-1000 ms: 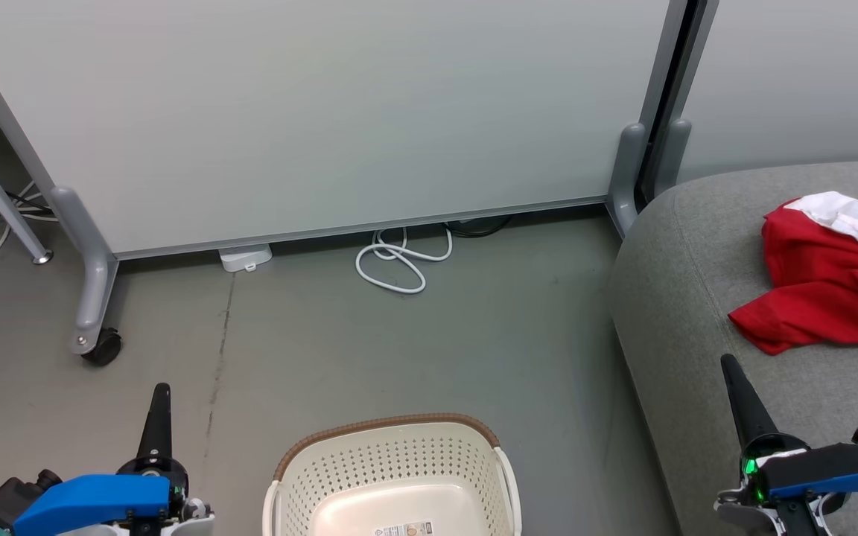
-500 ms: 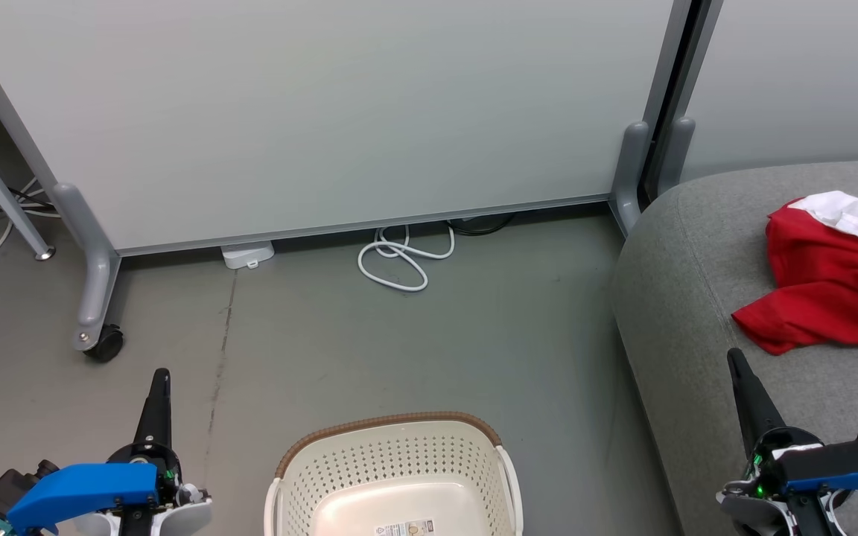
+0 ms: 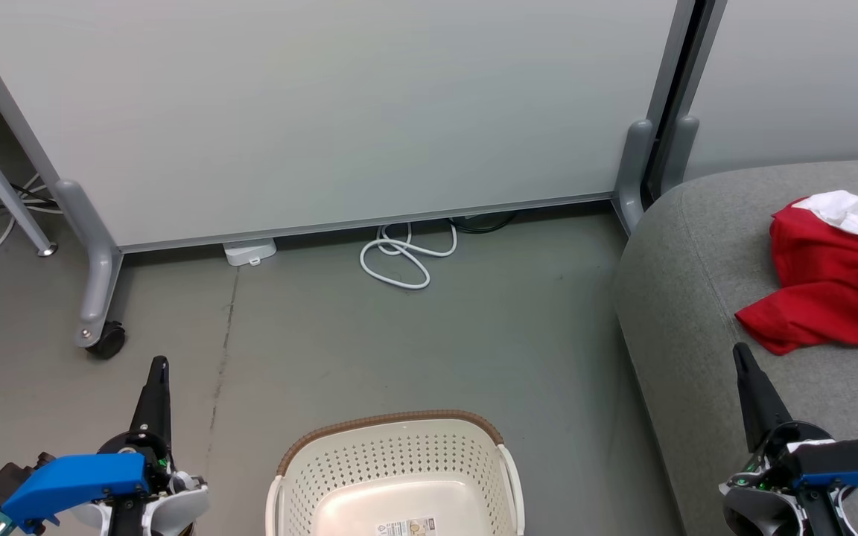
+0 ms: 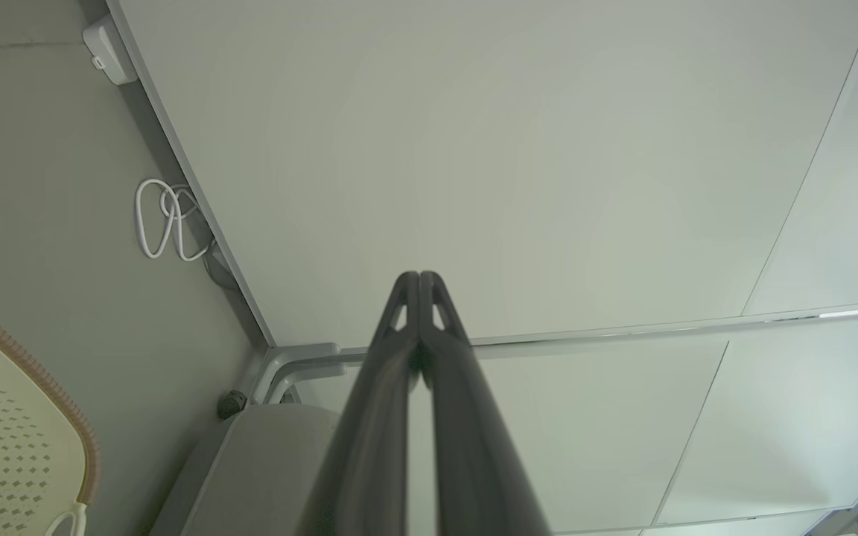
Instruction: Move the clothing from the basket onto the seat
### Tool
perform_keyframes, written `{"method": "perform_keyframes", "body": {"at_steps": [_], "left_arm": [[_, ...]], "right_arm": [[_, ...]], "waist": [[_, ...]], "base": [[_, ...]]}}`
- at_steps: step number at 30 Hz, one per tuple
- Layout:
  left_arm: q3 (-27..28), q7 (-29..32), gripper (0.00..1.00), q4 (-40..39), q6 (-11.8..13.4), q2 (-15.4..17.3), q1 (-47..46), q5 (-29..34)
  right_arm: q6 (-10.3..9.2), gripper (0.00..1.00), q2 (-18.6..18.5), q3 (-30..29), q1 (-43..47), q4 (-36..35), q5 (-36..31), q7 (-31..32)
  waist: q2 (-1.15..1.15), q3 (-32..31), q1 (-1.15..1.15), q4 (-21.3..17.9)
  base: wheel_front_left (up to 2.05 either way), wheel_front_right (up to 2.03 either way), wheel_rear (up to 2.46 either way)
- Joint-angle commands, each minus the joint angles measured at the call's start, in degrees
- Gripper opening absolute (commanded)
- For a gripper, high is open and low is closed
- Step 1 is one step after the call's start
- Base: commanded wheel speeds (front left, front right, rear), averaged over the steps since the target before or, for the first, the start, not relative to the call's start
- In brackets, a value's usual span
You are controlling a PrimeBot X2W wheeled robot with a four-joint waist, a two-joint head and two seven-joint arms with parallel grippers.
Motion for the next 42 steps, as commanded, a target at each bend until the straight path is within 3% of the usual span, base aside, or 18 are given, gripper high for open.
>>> {"method": "perform_keyframes", "body": {"at_steps": [1, 13, 42], "left_arm": [[0.31, 0.40, 0.00, -0.34, -0.51, -0.04, -0.96, -0.98], [0.80, 1.55, 0.00, -0.37, -0.70, -0.27, -1.82, -4.98], [0.75, 1.52, 0.00, -0.37, -0.65, -0.26, -1.73, -4.79]], "right_arm": [[0.04, 0.00, -0.09, -0.18, -1.02, 0.04, 1.21, 0.18], [0.04, 0.00, -0.09, -0.64, -1.41, 0.41, 6.09, 0.69], [0.04, 0.00, -0.09, -0.60, -1.31, 0.38, 5.88, 0.65]], "waist": [[0.00, 0.02, 0.00, 0.03], [0.00, 0.22, 0.00, 0.25], [0.00, 0.22, 0.00, 0.25]], "base": [[0.00, 0.00, 0.00], [0.00, 0.00, 0.00], [0.00, 0.00, 0.00]]}}
